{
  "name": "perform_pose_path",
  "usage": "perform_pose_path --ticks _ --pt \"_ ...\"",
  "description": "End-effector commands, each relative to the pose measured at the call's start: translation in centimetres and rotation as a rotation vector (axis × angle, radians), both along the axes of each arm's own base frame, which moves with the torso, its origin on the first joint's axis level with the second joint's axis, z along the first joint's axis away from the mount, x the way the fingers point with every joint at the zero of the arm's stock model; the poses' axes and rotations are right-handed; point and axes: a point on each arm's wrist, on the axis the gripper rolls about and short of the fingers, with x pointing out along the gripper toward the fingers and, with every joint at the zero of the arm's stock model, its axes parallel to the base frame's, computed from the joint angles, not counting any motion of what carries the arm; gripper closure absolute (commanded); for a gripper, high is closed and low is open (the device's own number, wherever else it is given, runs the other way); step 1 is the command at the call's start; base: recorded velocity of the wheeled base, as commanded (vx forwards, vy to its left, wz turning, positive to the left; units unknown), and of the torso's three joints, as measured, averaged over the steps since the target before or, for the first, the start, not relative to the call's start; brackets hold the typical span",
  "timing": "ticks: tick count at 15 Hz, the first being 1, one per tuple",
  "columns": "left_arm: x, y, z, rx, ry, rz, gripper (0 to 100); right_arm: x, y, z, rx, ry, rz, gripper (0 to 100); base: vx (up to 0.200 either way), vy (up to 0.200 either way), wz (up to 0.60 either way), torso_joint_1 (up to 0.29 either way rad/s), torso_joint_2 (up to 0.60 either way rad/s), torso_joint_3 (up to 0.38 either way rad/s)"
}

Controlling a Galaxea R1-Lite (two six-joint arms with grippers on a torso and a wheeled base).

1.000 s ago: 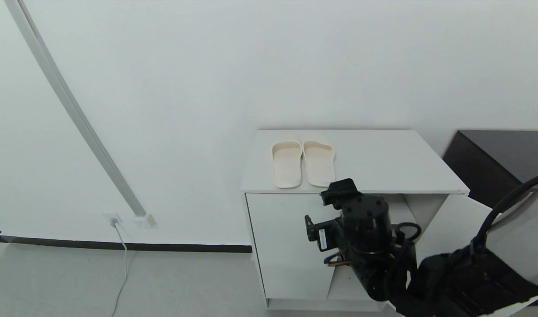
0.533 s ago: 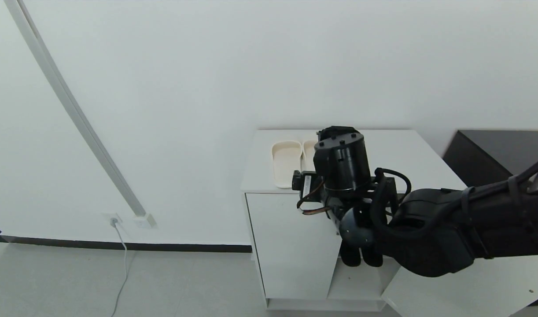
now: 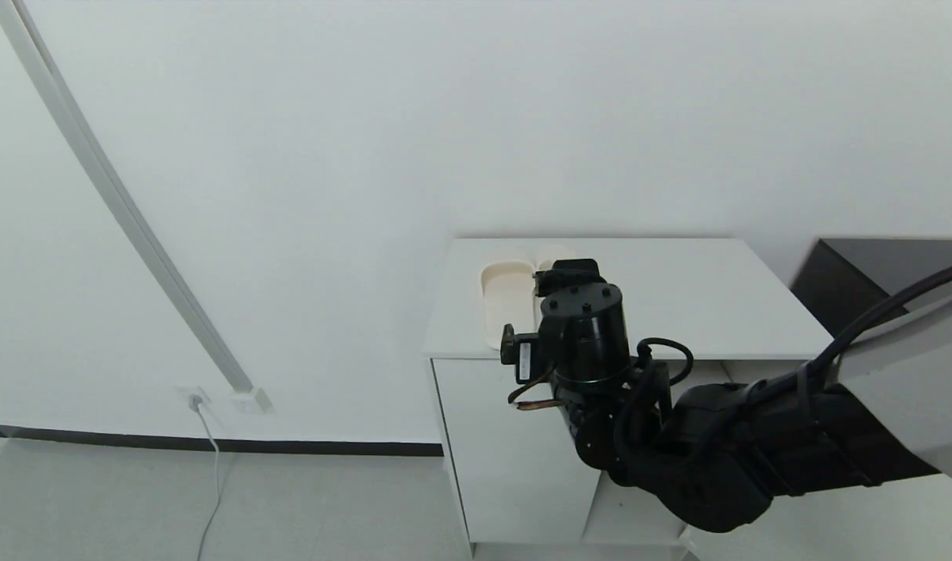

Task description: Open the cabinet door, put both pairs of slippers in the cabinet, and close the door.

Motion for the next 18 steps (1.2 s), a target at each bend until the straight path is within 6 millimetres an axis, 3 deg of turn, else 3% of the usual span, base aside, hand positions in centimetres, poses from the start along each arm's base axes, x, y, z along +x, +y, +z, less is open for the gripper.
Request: perform_pose_path --ticks 1,5,18 --pt "0.0 0.0 0.0 0.0 0.0 0.0 100 0.4 0.1 -0.8 -0.016 0.013 -0.007 0 0.2 0.0 0.0 0.012 0.0 0.002" --pt "0.0 0.0 0.0 0.0 0.0 0.0 100 1.0 -0.1 -1.2 -0.023 0.026 0.005 0 0.2 0.0 0.0 0.006 0.0 0.002" --pt "0.0 0.0 0.0 -0.004 0.0 0.002 100 7.5 2.0 -3.4 -0.016 0.023 -0.046 0 0.0 0.0 0.0 0.0 0.0 0.0"
